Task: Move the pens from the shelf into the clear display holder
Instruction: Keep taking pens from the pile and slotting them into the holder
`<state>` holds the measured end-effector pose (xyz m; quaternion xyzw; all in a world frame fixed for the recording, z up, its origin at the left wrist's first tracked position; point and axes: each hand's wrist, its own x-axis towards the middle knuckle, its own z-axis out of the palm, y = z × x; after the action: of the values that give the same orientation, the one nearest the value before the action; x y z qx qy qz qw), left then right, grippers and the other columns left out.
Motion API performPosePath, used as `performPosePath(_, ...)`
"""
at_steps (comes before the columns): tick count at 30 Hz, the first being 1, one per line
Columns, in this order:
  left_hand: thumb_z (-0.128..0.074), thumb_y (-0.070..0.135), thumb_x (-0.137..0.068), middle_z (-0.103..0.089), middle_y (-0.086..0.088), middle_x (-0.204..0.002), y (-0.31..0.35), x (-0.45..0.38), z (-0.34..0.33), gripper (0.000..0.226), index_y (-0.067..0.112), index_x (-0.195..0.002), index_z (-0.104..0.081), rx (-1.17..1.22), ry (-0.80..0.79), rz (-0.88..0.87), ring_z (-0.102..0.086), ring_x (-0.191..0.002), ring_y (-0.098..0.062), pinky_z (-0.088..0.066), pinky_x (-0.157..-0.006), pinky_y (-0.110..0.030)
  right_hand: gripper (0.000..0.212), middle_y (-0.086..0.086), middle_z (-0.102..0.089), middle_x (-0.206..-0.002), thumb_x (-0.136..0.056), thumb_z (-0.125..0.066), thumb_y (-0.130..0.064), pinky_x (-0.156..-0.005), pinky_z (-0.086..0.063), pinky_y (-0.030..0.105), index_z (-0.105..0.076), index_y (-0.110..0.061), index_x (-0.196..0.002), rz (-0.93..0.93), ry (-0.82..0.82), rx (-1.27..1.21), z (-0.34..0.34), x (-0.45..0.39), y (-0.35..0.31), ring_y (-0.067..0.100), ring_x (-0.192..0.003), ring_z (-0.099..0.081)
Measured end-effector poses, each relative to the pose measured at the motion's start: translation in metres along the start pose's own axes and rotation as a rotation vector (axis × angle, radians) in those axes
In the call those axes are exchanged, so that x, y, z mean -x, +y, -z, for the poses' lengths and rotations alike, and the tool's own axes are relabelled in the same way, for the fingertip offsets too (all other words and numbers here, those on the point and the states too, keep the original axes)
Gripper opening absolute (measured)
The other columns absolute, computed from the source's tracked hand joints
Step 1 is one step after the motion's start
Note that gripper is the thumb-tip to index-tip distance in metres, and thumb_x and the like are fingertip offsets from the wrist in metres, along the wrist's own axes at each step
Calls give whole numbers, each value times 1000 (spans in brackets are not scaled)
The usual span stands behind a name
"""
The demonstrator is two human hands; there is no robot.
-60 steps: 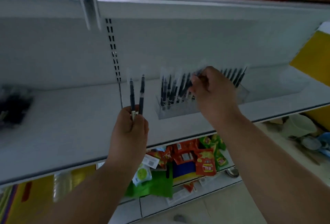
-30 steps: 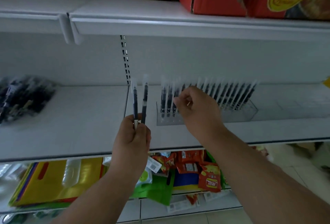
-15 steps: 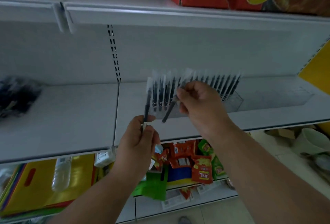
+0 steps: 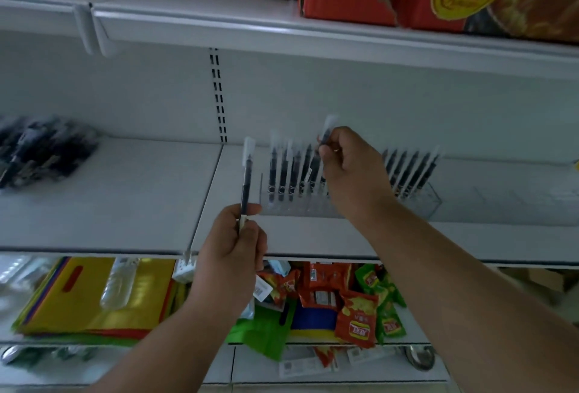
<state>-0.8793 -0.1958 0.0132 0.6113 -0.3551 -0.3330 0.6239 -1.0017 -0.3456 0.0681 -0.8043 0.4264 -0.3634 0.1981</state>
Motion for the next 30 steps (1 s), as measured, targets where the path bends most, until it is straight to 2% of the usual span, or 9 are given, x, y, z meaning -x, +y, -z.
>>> performPosePath(2,-36,4,-103,-48,-1,-59,-1,1,-1,27,23,-108,-55,-5,26,2,-42,-52,-14,-40,-48,-22,11,-9,-48,-73,-102,-48,-22,-53,-33,23,-50,-16,-92,40,-27,45,-7,0,5,4,-64,-45)
performPosePath(4,-37,5,-103,-49,-2,-59,-3,3,-3,27,23,-108,-56,-17,50,4,-43,-53,-17,-40,-50,-24,15,-4,-47,-71,-102,-48,-22,-53,-29,26,-50,-13,-90,60,-63,85,-15,1,13,12,-63,-45)
performPosePath(13,-37,5,-103,-49,4,-56,-5,7,-5,26,22,-110,-56,-9,73,11,-44,-52,-11,-40,-50,-21,15,-2,-58,-87,-100,-51,-31,-63,-40,28,-53,-17,-93,-6,-90,198,-32,9,20,16,-77,-56)
performPosePath(17,-37,4,-103,-48,7,-56,-6,2,-5,29,25,-109,-56,0,35,25,-42,-52,-11,-39,-53,-28,16,-6,-57,-81,-96,-58,-32,-58,-43,24,-57,-17,-92,-9,58,14,-20,22,7,10,-70,-53)
performPosePath(20,-37,3,-103,-48,7,-55,-6,0,-4,29,23,-109,-57,-24,-32,-3,-41,-51,-11,-39,-50,-23,14,-13,-61,-80,-96,-58,-34,-61,-45,15,-63,-22,-93,-59,-75,-145,-10,25,-13,1,-70,-56)
performPosePath(22,-36,3,-102,-48,5,-55,-5,-1,-6,28,21,-107,-57,-33,-80,-29,-40,-51,-10,-38,-49,-20,16,-8,-66,-82,-96,-59,-36,-64,-50,22,-65,-22,-92,-140,-220,-234,-10,24,-26,1,-67,-58)
performPosePath(24,-36,4,-102,-47,5,-56,-6,-2,-8,29,24,-106,-57,-60,-153,-56,-40,-52,-11,-37,-51,-24,20,1,-69,-79,-95,-60,-34,-57,-50,22,-67,-16,-90,-219,-276,-334,-10,24,-36,4,-59,-58)
performPosePath(26,-36,7,-103,-49,6,-58,-9,-4,-10,33,34,-103,-57,-113,-228,-89,-41,-54,-12,-38,-54,-30,21,3,-64,-68,-95,-62,-26,-52,-48,18,-67,-6,-89,-292,-257,-444,-8,25,-41,3,-51,-57)
performPosePath(30,-40,20,-102,-55,7,-69,-8,-10,-9,24,41,-99,-51,-340,-313,-206,-49,-59,-10,-45,-58,-34,20,1,-62,-58,-95,-63,-23,-60,-54,39,-65,-6,-84,-336,-68,-491,6,29,-33,14,-53,-59)
